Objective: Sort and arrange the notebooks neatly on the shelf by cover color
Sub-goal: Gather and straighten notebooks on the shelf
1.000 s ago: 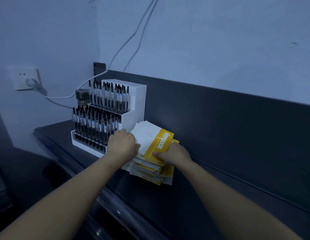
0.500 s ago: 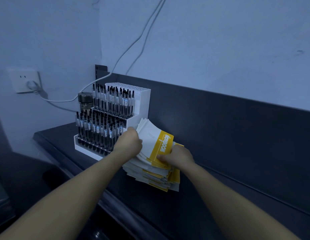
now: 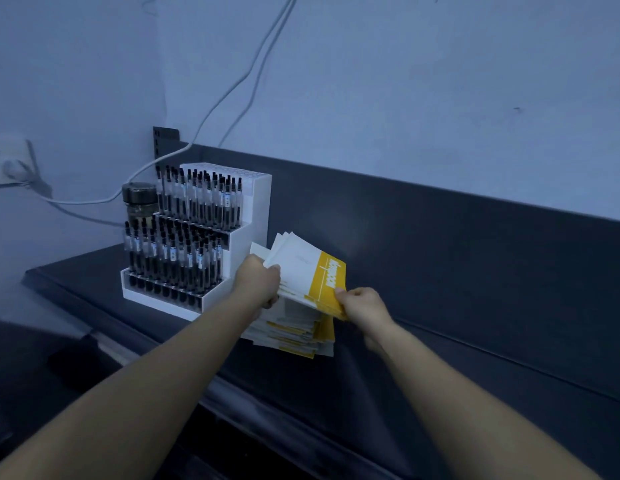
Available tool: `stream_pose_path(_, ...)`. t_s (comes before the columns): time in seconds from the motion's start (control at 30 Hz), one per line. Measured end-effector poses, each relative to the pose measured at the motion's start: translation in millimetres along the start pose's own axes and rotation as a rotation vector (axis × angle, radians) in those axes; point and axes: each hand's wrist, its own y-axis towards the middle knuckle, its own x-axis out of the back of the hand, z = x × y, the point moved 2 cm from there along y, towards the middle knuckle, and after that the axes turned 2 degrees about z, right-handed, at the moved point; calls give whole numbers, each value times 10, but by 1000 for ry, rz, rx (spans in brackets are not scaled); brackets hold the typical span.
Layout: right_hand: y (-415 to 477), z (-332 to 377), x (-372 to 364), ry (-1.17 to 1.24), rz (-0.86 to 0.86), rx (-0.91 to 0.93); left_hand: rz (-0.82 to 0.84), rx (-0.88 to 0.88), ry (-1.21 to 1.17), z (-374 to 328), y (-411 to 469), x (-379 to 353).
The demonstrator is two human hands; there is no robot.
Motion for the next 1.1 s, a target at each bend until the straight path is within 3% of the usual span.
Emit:
stream_pose_path(0.27,-438,-235,427,145,-48,-132,115,-36,70,-40,-310,-396)
stream_pose_path(0.63,-962,-757,1452,153,-161,-119,308,-103,115,-284,-1052,-1348)
stream_pose_path(1.1,-1913,-1784,3284,-35,-367,-123,466,-117,135,-502,-2525,-3045)
